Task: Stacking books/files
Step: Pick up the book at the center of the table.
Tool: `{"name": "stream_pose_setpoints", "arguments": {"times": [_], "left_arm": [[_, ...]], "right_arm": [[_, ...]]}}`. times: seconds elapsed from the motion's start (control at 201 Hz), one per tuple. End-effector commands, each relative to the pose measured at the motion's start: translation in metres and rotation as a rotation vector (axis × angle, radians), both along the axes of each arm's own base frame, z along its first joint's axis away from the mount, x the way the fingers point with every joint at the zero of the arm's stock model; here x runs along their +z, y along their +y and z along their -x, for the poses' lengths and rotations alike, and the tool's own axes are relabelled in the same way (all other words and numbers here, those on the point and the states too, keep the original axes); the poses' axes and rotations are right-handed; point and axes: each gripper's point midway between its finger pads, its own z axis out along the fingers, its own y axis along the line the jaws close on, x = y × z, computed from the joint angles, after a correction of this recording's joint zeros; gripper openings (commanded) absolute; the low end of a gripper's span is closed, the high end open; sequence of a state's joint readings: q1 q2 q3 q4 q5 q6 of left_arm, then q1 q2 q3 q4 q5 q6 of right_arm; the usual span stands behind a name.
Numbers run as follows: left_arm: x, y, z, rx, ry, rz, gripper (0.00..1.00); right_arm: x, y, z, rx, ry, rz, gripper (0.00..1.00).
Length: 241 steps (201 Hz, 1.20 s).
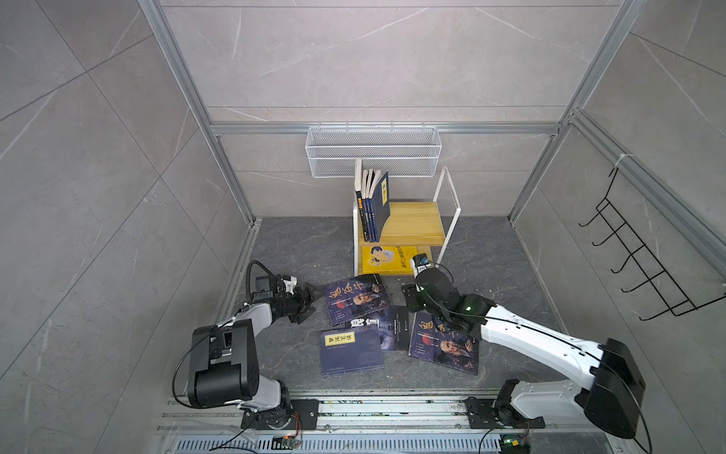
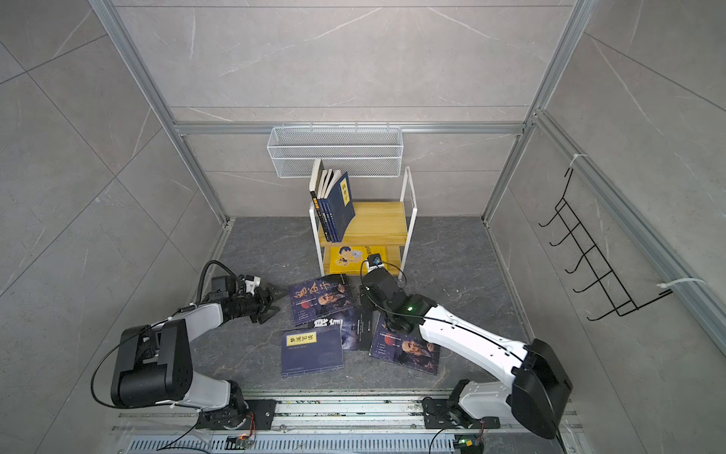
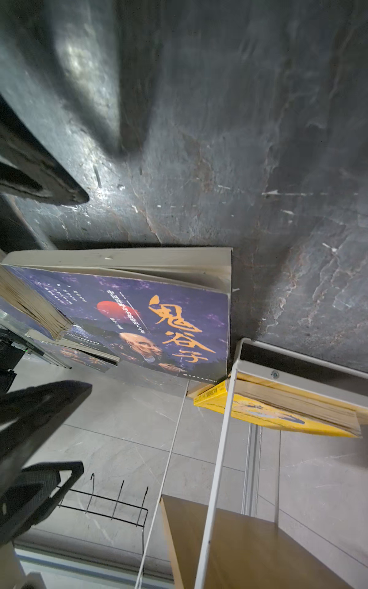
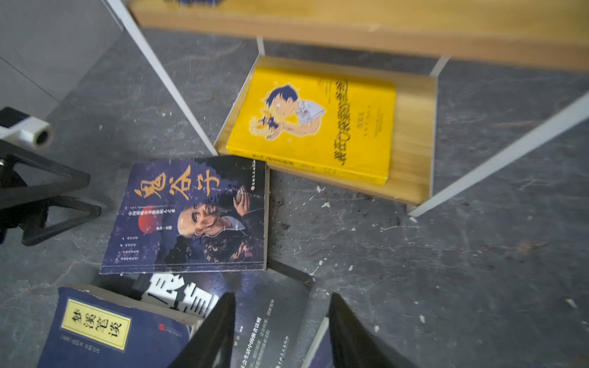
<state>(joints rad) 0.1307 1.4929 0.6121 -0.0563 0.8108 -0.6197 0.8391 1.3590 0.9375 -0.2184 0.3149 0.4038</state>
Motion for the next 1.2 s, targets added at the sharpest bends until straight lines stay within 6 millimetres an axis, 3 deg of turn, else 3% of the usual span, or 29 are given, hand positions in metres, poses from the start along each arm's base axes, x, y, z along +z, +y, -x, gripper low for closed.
{"name": "stream_pose_setpoints", "arguments": {"times": [0.0,0.154,0.403,0.667,0.787,0.901,1.085,1.195], "left_arm": [[0.005,-0.005,-0.007,-0.005,0.016,0.054,0.83],[-0.012,-0.012,-0.009,-0.028,0.069,0.070,0.74],[-0.031,-0.021,-0.017,-0.051,0.141,0.097,0.62],[-0.032,-0.031,-0.015,-0.075,0.157,0.112,0.58],[-0.020,-0.036,-0.020,-0.086,0.132,0.145,0.48],[-0.007,-0.038,-0.021,-0.110,0.071,0.123,0.32],[0.006,-0.047,-0.019,-0.136,0.030,0.128,0.26],[0.016,-0.049,-0.022,-0.137,0.017,0.146,0.07]], "right_arm": [[-0.006,0.026,-0.010,0.011,-0.018,-0.082,0.47],[-0.040,0.038,-0.022,0.010,0.002,-0.047,0.38],[-0.090,0.060,-0.041,0.021,0.046,0.005,0.31],[-0.140,0.057,-0.049,-0.001,0.141,0.023,0.25],[-0.161,0.055,-0.041,0.005,0.180,0.016,0.25],[-0.170,0.054,-0.034,0.011,0.208,0.009,0.25],[-0.163,0.054,-0.028,0.030,0.195,0.008,0.25],[-0.152,0.051,-0.028,0.031,0.177,0.030,0.27]]}}
